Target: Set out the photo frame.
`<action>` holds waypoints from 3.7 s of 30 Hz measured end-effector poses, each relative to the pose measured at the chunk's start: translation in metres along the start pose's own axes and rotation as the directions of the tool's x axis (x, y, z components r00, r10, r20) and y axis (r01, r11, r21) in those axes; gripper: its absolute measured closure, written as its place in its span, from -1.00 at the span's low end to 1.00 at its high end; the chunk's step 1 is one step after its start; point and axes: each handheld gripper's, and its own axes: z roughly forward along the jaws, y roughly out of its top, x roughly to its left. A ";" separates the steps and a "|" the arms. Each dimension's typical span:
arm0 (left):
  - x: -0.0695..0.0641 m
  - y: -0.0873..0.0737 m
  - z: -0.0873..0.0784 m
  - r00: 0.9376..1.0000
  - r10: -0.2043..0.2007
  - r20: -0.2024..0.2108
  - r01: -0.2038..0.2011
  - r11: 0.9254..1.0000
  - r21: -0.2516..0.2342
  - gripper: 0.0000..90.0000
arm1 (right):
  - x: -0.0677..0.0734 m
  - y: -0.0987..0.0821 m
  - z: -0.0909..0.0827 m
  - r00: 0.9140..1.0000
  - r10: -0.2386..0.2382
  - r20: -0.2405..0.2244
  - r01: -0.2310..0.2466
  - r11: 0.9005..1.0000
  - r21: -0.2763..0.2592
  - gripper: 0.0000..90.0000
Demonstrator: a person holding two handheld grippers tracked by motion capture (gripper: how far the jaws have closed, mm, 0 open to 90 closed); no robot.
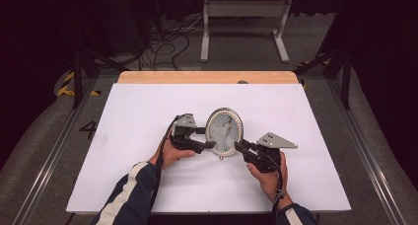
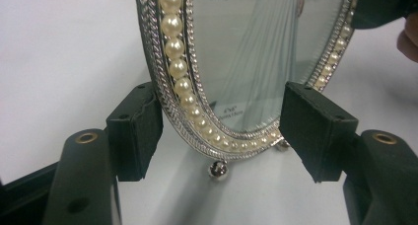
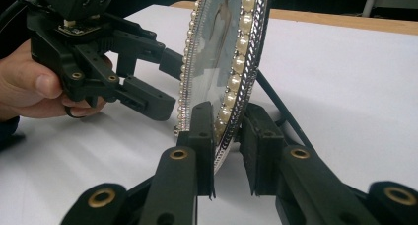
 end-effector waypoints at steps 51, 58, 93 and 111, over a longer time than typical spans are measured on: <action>-0.002 0.012 -0.014 0.992 0.080 -0.098 -0.080 0.997 0.013 0.37 | 0.002 0.006 0.007 0.999 -0.017 0.049 0.017 1.000 -0.016 0.69; -0.006 0.010 -0.019 0.987 0.112 -0.113 -0.109 0.994 0.031 0.44 | -0.004 0.009 0.010 0.999 0.004 0.035 -0.003 1.000 -0.009 0.68; -0.017 -0.001 -0.029 0.986 0.102 -0.135 -0.101 0.995 0.017 0.45 | -0.003 0.011 0.006 0.999 -0.008 0.043 0.008 1.000 0.007 0.73; -0.024 -0.006 -0.031 0.982 0.103 -0.159 -0.101 0.995 0.019 0.47 | -0.005 0.013 0.015 0.999 -0.010 0.053 0.009 1.000 0.011 0.68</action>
